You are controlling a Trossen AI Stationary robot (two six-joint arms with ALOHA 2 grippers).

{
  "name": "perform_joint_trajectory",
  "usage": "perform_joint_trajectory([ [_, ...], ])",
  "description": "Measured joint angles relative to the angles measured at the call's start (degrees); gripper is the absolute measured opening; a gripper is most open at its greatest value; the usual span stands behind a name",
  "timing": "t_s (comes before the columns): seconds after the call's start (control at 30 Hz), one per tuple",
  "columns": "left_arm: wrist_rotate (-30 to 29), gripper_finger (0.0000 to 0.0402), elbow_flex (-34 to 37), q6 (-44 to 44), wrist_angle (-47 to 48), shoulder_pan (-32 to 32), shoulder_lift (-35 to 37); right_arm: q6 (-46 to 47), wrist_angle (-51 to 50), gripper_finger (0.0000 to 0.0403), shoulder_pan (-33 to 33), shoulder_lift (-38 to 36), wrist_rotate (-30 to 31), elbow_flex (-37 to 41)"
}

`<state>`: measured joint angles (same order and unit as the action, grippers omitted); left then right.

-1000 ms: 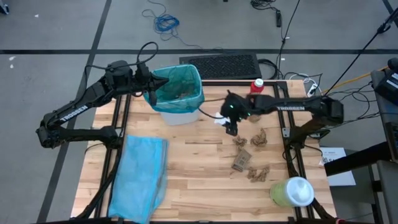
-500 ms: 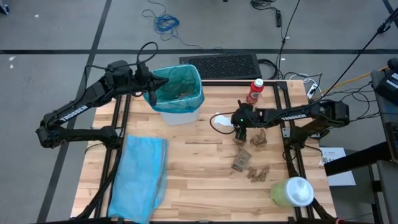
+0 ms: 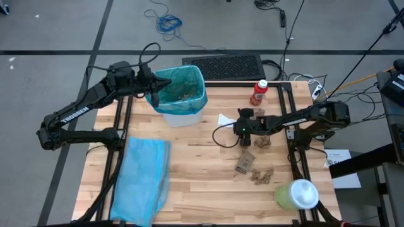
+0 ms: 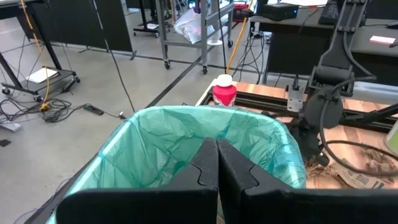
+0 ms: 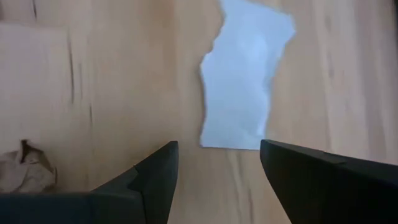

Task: Place trash/remove bag and relplace
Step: Put the white paper into the trash bin

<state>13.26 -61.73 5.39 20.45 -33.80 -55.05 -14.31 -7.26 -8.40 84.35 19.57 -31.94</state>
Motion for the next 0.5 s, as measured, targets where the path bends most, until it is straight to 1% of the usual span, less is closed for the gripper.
perform_joint_trajectory([
  [0.23,0.0,0.0,-0.02,0.0,0.04,0.0,0.0,-1.12,3.96,0.0212,0.36,3.35,3.12,-0.11],
  [0.37,0.0,0.0,-0.02,0.0,0.27,-0.01,0.0,-1.89,4.56,0.0189,0.32,3.46,5.02,-0.11],
  [0.5,0.0,0.0,-0.02,0.0,0.28,0.0,0.0,-2.99,4.49,0.0154,0.12,3.58,5.67,-0.09],
])
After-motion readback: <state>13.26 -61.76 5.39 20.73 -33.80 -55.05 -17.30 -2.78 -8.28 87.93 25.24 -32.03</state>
